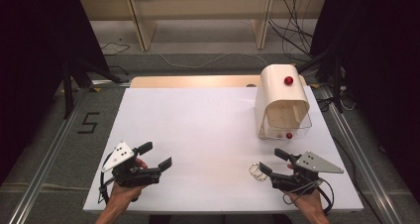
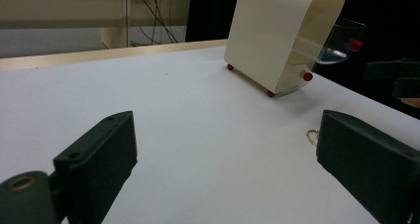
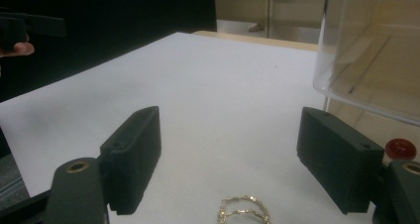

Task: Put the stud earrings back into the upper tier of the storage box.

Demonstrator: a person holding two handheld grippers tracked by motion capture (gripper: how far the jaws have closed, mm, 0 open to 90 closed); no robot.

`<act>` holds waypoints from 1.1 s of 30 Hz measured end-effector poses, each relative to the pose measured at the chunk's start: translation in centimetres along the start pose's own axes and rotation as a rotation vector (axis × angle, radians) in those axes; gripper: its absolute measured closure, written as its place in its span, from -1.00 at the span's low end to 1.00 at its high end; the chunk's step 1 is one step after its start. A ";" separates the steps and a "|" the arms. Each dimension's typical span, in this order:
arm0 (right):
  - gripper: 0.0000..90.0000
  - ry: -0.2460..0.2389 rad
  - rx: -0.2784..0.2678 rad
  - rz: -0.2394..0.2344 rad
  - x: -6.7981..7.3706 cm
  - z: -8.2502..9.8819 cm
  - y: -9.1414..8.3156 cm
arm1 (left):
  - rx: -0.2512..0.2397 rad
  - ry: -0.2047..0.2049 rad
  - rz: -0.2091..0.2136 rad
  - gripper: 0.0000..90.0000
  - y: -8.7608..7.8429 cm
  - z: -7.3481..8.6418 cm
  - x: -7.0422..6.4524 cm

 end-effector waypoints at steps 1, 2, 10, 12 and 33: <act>-0.43 -0.002 0.004 0.002 0.0 0.0 0.0 | 0.000 0.000 0.000 -0.81 0.0 0.0 0.0; -0.43 -0.004 0.008 0.004 0.0 0.0 0.0 | 0.000 0.001 0.000 -0.82 0.0 0.0 0.0; -0.41 -0.013 0.038 0.014 -0.3 0.0 0.0 | 0.000 0.002 -0.001 -0.82 0.0 0.0 0.0; -0.40 -0.018 0.043 0.013 -0.3 -0.1 -0.1 | 0.000 0.002 -0.001 -0.82 0.0 -0.1 0.0; -0.03 -0.062 0.433 -0.021 -1.4 2.8 2.0 | 0.008 0.006 0.002 -0.82 0.1 0.0 -0.2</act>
Point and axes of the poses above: each handheld gripper's, and its own axes: y roughly forward along the jaws, z roughly out of its underside, x roughly to its left, the point moved 7 cm from there along y, roughly forward along the jaws, and after that the axes turned 9 degrees about -y, right-handed, at the moved point
